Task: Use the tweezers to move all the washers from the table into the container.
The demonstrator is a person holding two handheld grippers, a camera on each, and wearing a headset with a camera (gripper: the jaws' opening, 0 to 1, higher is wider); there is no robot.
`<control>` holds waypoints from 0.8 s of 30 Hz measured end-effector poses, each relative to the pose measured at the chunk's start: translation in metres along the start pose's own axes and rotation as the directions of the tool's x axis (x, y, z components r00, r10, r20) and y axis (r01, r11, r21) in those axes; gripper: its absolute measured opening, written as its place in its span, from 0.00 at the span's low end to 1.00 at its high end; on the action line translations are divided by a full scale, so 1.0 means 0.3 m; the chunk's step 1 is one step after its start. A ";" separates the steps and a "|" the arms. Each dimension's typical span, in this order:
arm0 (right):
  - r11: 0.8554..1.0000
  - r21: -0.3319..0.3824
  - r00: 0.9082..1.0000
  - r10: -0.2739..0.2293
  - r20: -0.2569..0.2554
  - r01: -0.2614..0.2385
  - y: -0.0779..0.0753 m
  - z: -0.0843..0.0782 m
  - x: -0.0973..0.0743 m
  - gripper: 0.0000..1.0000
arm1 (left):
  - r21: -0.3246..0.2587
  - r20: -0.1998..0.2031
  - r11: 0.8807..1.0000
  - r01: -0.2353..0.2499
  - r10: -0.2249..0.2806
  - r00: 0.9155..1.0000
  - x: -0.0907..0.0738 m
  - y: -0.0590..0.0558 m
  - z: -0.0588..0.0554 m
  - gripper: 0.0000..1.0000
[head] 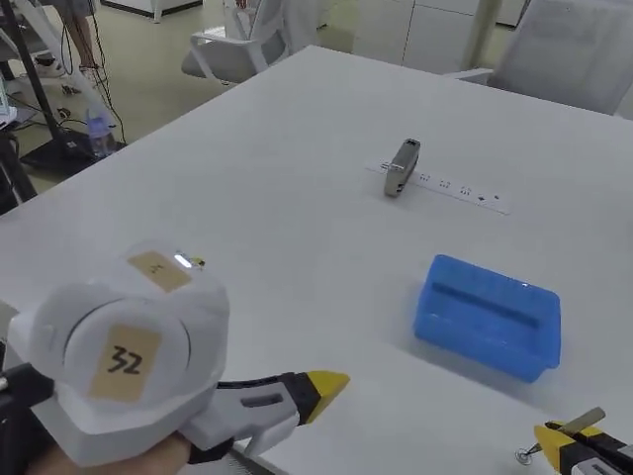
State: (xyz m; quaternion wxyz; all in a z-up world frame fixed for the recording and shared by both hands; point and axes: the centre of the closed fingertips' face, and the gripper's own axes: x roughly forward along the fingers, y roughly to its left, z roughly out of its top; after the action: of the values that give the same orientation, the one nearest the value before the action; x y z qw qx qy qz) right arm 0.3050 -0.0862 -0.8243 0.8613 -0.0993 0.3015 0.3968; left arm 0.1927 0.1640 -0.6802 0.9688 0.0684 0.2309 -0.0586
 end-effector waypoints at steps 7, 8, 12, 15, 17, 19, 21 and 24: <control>1.000 0.013 1.000 -0.002 0.003 0.002 -0.004 -0.011 -0.009 0.04 | -0.003 -0.002 1.000 0.005 -0.005 1.000 0.002 -0.005 -0.005 0.98; 1.000 0.024 1.000 0.000 0.002 0.000 0.002 -0.013 -0.014 0.04 | -0.003 -0.003 1.000 0.006 -0.006 1.000 0.002 -0.007 -0.006 0.98; 0.999 0.035 1.000 -0.002 0.001 0.002 -0.004 -0.019 -0.017 0.03 | -0.006 -0.008 1.000 0.011 -0.011 1.000 0.007 -0.012 -0.014 0.98; 1.000 0.022 1.000 0.002 -0.016 -0.002 0.011 -0.009 -0.016 0.03 | 0.001 -0.012 1.000 0.017 -0.017 1.000 0.011 -0.019 -0.015 0.98; 1.000 0.013 1.000 0.002 -0.022 -0.002 0.021 -0.001 -0.013 0.03 | 0.005 -0.012 1.000 0.018 -0.018 1.000 0.012 -0.020 -0.015 0.98; 1.000 0.001 0.999 0.005 -0.033 -0.005 0.027 0.005 -0.011 0.02 | 0.006 -0.015 1.000 0.022 -0.022 1.000 0.014 -0.022 -0.015 0.98; 1.000 -0.003 0.999 0.015 -0.042 -0.015 0.030 0.011 -0.007 0.02 | 0.008 -0.018 1.000 0.027 -0.027 0.999 0.016 -0.024 -0.018 0.98; 1.000 -0.004 0.999 0.030 -0.015 -0.030 0.040 0.065 -0.013 0.02 | 0.008 -0.023 0.999 0.032 -0.032 0.999 0.018 -0.026 -0.025 0.98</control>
State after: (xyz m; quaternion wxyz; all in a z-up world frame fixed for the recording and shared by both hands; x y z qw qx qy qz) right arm 0.3027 -0.0727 -0.8056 0.8528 -0.0994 0.3085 0.4095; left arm 0.1932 0.1570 -0.6900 0.9647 0.0693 0.2428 -0.0742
